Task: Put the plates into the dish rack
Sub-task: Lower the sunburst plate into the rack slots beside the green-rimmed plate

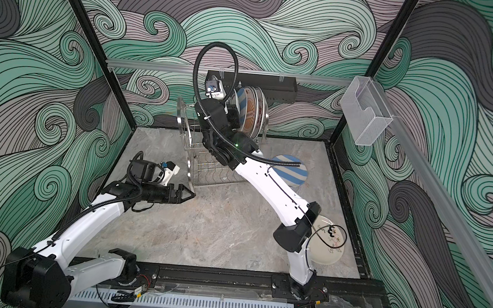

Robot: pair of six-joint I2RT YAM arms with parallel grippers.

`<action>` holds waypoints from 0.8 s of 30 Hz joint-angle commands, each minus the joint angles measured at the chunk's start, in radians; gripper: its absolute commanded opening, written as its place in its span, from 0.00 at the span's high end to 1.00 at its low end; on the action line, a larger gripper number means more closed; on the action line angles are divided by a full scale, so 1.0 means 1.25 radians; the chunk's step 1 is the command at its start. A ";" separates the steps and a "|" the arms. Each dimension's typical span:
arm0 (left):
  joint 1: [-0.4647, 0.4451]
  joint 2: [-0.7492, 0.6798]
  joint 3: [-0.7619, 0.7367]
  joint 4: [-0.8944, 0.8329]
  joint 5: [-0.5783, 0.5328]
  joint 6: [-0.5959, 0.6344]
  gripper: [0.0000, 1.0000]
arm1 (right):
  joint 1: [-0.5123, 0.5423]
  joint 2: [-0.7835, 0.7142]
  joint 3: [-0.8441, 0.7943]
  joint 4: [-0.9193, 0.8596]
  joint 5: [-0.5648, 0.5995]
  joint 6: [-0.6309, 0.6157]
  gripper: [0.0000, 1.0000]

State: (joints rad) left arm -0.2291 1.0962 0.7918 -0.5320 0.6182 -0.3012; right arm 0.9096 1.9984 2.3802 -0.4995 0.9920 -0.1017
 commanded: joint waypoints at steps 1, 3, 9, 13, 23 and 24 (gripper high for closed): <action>0.002 -0.003 0.028 -0.025 0.018 0.014 0.01 | -0.001 0.006 0.023 0.048 0.052 0.002 1.00; 0.002 -0.003 0.028 -0.025 0.018 0.015 0.01 | -0.001 0.011 0.020 0.049 0.052 0.012 1.00; 0.002 -0.004 0.031 -0.031 0.016 0.019 0.01 | -0.009 0.021 0.015 0.040 0.056 0.031 1.00; 0.002 -0.003 0.032 -0.033 0.017 0.021 0.01 | -0.019 0.022 -0.003 0.029 0.055 0.061 1.00; 0.002 0.000 0.037 -0.042 0.015 0.026 0.01 | -0.028 0.040 -0.013 0.019 0.030 0.103 1.00; 0.002 0.000 0.037 -0.042 0.015 0.026 0.01 | -0.028 0.042 -0.012 0.014 0.030 0.105 1.00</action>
State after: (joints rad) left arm -0.2291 1.0962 0.7929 -0.5583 0.6186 -0.2897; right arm 0.8768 2.0472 2.3611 -0.5037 1.0195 -0.0067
